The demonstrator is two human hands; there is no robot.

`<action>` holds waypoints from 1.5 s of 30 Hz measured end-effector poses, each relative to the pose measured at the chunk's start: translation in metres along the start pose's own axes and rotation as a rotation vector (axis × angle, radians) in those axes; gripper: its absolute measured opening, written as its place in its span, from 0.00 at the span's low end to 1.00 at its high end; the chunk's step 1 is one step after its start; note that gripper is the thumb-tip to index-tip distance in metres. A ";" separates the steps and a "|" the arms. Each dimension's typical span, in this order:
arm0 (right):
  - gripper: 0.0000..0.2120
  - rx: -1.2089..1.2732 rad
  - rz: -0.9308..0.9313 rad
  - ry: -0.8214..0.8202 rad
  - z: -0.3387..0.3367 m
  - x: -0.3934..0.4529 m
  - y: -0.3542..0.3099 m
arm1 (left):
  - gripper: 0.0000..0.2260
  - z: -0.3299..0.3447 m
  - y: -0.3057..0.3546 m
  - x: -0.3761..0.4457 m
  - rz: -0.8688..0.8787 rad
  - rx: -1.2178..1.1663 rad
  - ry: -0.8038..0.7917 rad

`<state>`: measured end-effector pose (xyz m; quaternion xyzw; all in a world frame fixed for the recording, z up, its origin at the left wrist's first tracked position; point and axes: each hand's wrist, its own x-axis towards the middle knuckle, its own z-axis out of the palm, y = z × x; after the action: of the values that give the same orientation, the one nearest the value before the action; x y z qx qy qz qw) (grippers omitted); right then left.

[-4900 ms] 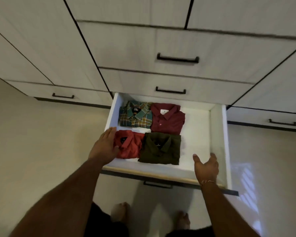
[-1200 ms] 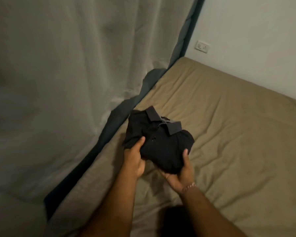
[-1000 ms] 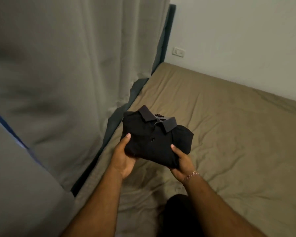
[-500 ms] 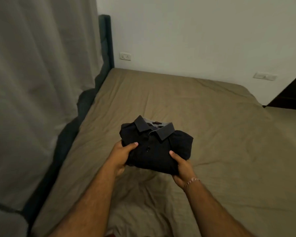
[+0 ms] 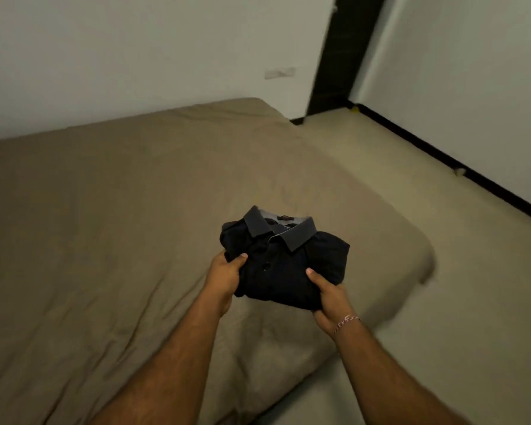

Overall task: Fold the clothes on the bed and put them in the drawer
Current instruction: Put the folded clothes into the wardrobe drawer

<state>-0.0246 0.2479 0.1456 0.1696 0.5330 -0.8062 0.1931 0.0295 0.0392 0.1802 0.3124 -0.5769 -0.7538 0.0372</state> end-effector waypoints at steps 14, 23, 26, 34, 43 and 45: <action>0.14 0.483 -0.210 0.987 -0.354 -0.150 -0.005 | 0.12 0.398 -0.153 -0.075 -0.164 0.647 -1.038; 0.11 0.678 -0.161 1.312 -0.500 -0.254 0.051 | 0.08 0.563 -0.300 -0.219 -0.169 0.976 -1.454; 0.12 0.804 -0.177 1.412 -0.532 -0.283 0.067 | 0.08 0.608 -0.343 -0.268 -0.166 1.117 -1.610; 0.17 1.315 -0.202 1.823 -0.560 -0.292 0.131 | 0.17 0.679 -0.485 -0.396 0.093 1.535 -2.268; 0.34 2.015 -0.149 2.002 -0.612 -0.219 0.284 | 0.08 0.604 -0.676 -0.505 0.800 1.768 -2.766; 0.29 2.110 -0.175 1.946 -0.630 -0.215 0.324 | 0.14 0.577 -0.730 -0.513 1.061 1.750 -2.745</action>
<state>0.3645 0.7432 -0.2445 0.6714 -0.3761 -0.3921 -0.5039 0.3666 0.9834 -0.1714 0.8004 0.4257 -0.1614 0.3899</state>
